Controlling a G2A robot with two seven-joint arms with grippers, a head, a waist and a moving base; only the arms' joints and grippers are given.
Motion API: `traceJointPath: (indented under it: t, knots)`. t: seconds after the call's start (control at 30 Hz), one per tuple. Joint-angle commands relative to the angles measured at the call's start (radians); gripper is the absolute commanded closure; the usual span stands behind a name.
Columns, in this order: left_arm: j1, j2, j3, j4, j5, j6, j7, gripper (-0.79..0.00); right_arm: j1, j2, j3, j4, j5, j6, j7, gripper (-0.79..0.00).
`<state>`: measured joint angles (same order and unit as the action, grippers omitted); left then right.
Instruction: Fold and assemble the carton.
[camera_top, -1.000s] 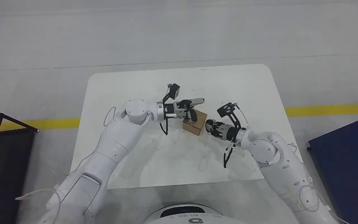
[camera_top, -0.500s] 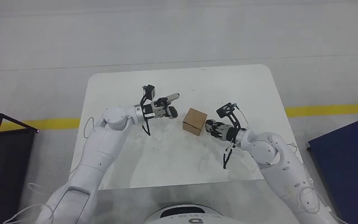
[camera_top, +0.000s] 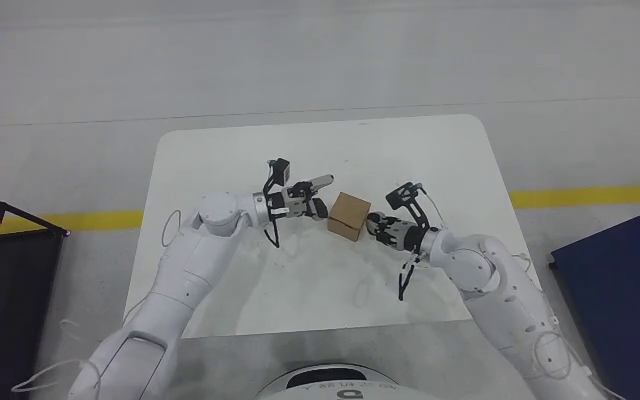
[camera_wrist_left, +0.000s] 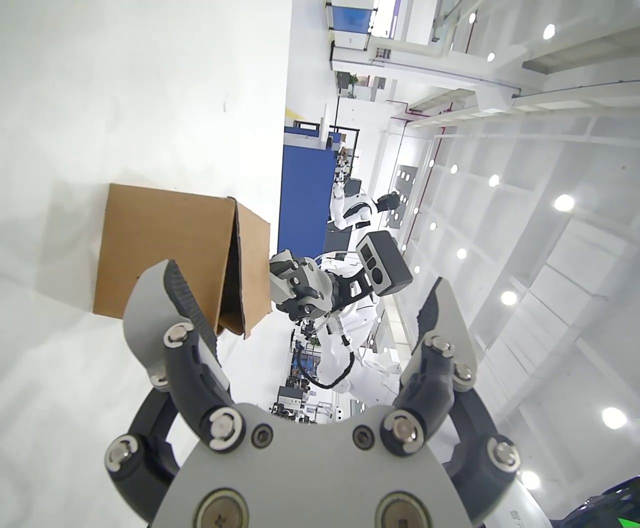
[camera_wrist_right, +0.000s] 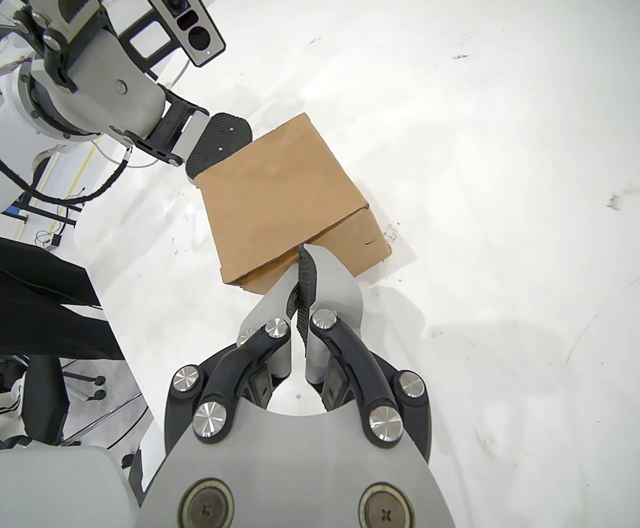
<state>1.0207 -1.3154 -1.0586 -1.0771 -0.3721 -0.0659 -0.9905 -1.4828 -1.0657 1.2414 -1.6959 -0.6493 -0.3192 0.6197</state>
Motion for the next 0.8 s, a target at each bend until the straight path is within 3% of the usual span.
traceJointPath:
  t: [0.0,0.23,0.4,0.57,0.77]
  knots:
    - [-0.004,0.0,0.0,0.007,-0.003,-0.004,-0.002,-0.785,-0.011,0.003,0.017,-0.009,-0.006,0.007,-0.009,0.0]
    - [0.002,0.01,-0.024,0.009,-0.005,-0.019,-0.007,-0.785,-0.09,0.019,0.112,-0.179,-0.041,0.023,-0.045,0.0]
    - [0.02,0.018,-0.048,-0.007,-0.016,-0.034,-0.001,-0.785,-0.124,0.021,0.107,-0.291,-0.039,-0.004,-0.04,0.0]
    - [0.043,0.027,-0.069,-0.017,-0.022,-0.042,-0.005,-0.785,-0.071,0.01,0.018,-0.283,-0.051,0.001,-0.042,0.0]
    - [0.066,0.032,-0.08,-0.026,-0.038,-0.052,-0.003,-0.785,0.059,-0.018,-0.118,-0.149,-0.097,0.07,-0.09,0.0]
